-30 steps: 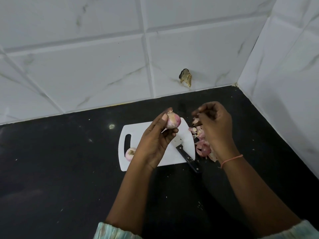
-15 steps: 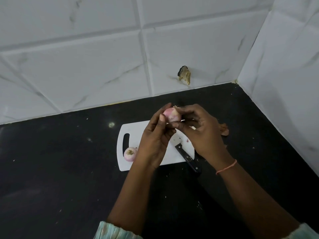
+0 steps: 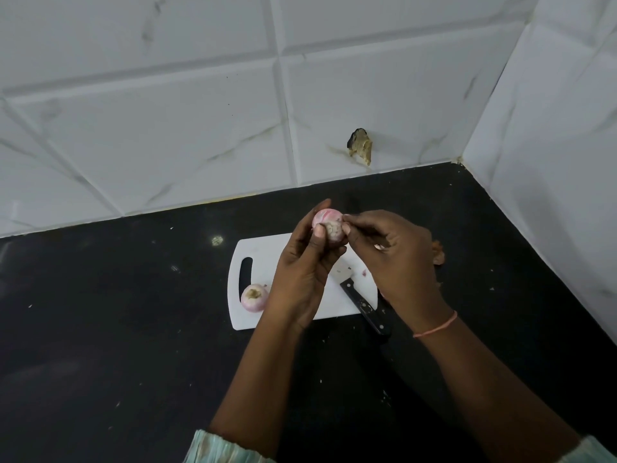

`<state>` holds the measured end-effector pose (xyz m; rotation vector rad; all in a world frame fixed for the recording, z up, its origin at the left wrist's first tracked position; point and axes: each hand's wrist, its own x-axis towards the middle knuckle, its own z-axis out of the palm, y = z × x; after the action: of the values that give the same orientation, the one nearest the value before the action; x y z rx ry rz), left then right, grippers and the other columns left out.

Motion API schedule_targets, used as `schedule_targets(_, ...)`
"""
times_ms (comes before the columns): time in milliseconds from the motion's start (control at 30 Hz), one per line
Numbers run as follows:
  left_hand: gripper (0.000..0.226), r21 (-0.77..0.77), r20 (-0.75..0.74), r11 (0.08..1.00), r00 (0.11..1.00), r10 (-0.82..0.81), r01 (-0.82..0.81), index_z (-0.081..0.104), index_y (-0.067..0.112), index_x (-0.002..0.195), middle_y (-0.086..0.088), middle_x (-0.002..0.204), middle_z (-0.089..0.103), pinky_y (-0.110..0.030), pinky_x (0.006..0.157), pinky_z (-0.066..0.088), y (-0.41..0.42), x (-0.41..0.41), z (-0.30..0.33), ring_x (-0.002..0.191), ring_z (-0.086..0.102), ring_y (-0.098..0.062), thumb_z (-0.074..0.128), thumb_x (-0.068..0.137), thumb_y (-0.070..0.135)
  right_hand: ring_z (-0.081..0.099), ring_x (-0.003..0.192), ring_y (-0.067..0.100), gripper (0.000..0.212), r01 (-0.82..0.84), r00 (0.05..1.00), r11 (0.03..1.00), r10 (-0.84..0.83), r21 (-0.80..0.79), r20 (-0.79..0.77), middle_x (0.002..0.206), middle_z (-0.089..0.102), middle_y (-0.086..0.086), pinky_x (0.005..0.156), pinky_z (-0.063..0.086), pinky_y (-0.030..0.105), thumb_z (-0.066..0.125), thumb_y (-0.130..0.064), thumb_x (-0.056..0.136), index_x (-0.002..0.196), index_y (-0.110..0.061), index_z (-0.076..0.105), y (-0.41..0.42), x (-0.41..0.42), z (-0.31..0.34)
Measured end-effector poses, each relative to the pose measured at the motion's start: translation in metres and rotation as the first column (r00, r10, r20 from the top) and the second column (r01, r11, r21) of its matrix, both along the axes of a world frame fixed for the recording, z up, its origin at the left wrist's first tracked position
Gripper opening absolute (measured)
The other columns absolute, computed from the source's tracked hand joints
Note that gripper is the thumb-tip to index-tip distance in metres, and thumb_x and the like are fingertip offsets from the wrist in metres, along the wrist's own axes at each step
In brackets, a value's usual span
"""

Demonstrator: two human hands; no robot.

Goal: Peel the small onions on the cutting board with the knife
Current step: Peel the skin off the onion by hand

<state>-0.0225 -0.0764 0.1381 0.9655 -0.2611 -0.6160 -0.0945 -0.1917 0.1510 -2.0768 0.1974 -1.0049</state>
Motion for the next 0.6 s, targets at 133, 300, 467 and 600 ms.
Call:
schedule_targets(133,0.04,-0.02,-0.028,1.0,0.999,0.022,-0.022,0.06,0.016,0.13,-0.01,0.126,0.066,-0.031,0.098,0.053,-0.002,-0.006,0.002,0.117,0.064,-0.021,0.054,0.091,0.024,0.068,0.086,0.006,0.023,0.049,0.998,0.998,-0.05,0.034,0.039,0.093,0.072,0.001,0.08,0.054,0.014,0.069,-0.022,0.086,0.098,-0.003,0.073,0.002,0.0,-0.002)
schedule_targets(300,0.04,-0.079,-0.107,0.997,0.994,-0.007,-0.001,0.058,0.015,0.133,-0.013,0.129,0.065,-0.028,0.093,0.055,-0.002,-0.01,0.005,0.118,0.064,-0.023,0.051,0.094,0.023,0.068,0.081,0.006,0.01,0.075,0.996,0.983,-0.081,0.167,0.031,0.085,0.07,-0.005,0.076,0.054,0.016,0.072,-0.012,0.084,0.093,-0.011,0.072,0.001,0.004,-0.002)
schedule_targets(467,0.035,-0.156,-0.279,0.987,0.956,-0.091,0.048,0.059,0.009,0.13,-0.017,0.124,0.067,-0.03,0.088,0.058,0.002,-0.006,0.013,0.108,0.069,-0.026,0.047,0.097,0.011,0.068,0.086,0.009,0.013,0.08,0.996,0.973,-0.088,0.218,0.029,0.088,0.071,-0.001,0.078,0.055,0.02,0.068,0.002,0.085,0.092,-0.008,0.072,-0.001,0.004,-0.002)
schedule_targets(600,0.036,-0.174,-0.381,0.984,0.92,-0.089,0.023,0.055,0.0,0.134,-0.025,0.127,0.064,-0.034,0.097,0.056,0.0,-0.004,0.016,0.111,0.068,-0.032,0.044,0.101,0.01,0.066,0.09,0.004,0.018,0.061,0.998,0.976,-0.055,0.21,-0.032,0.095,0.07,0.0,0.079,0.05,0.011,0.061,0.002,0.089,0.096,-0.006,0.074,-0.005,0.002,0.002)
